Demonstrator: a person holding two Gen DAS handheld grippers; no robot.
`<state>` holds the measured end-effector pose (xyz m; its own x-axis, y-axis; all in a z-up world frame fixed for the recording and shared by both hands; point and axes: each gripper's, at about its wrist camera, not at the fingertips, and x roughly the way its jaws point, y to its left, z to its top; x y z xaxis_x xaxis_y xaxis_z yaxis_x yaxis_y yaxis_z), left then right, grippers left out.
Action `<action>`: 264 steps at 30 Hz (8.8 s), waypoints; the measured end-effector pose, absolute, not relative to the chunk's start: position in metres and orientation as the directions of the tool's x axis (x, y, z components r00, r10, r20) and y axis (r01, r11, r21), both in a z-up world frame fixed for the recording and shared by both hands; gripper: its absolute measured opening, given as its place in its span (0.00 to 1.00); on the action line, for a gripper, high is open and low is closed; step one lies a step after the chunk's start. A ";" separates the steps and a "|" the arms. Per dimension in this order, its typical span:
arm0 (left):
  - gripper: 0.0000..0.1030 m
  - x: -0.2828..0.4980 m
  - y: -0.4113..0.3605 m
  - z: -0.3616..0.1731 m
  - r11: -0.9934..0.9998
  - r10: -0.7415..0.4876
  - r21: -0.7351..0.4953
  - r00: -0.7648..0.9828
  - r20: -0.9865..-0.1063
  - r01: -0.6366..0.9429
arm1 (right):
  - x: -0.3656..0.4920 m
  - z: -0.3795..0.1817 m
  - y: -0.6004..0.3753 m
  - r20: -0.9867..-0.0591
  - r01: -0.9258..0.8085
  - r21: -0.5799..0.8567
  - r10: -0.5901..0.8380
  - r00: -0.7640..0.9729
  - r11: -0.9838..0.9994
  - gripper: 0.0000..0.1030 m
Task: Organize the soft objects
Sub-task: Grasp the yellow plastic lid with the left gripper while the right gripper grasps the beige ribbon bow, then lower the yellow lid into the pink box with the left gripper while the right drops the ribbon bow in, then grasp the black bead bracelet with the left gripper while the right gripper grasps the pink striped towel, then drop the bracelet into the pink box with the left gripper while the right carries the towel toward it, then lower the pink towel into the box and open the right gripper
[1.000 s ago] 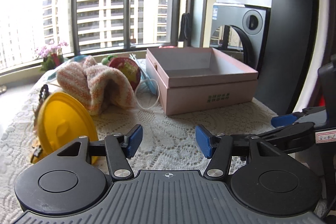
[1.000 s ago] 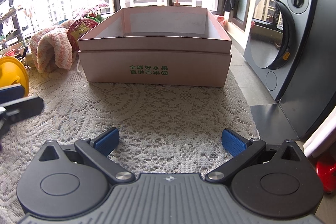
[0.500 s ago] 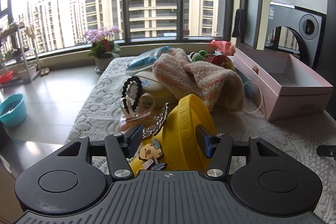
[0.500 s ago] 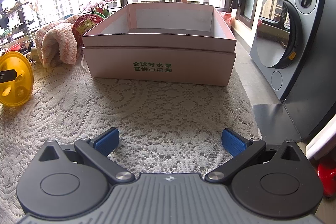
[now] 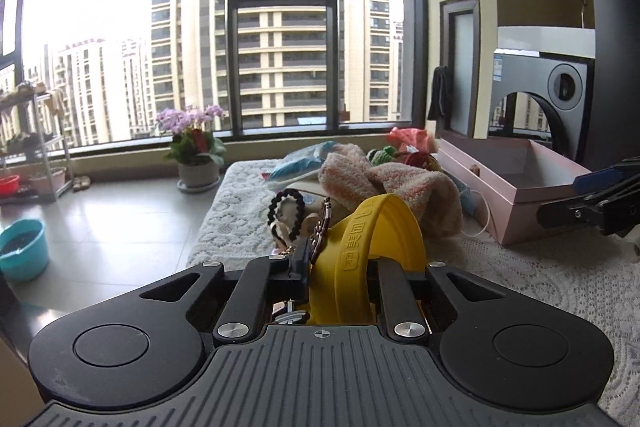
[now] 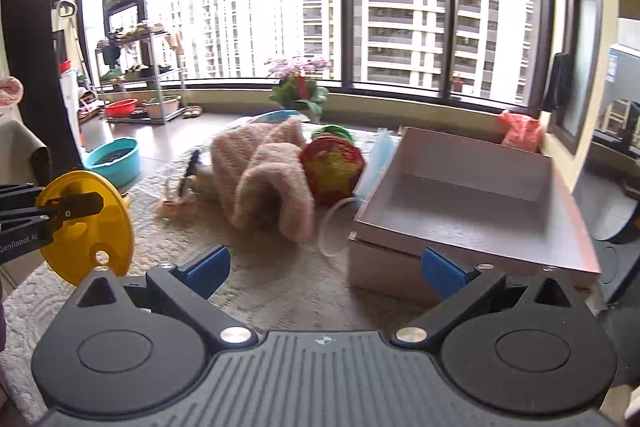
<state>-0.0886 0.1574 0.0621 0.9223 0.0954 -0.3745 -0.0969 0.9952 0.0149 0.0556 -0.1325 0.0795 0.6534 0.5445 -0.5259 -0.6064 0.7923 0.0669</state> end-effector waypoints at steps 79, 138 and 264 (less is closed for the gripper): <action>0.31 0.017 0.183 0.040 0.975 0.028 -0.176 0.863 -0.504 -0.134 | 0.168 0.092 -0.206 -0.619 -0.428 0.091 0.388 0.683 0.899 0.67; 0.30 0.035 0.227 0.025 0.938 -0.215 -0.344 0.864 -0.455 0.052 | 0.031 0.069 -0.174 -0.682 -0.637 0.044 0.490 0.544 0.769 0.18; 0.14 0.044 0.151 0.028 0.962 -0.090 -0.265 0.841 -0.533 -0.065 | 0.172 0.098 -0.136 -0.651 -0.502 0.125 0.452 0.609 0.856 0.62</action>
<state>0.0442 0.1506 0.0278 0.8413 -0.0902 -0.5330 -0.0649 0.9620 -0.2653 0.1717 -0.1359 0.0984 0.6091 0.4523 -0.6515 -0.5021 0.8558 0.1248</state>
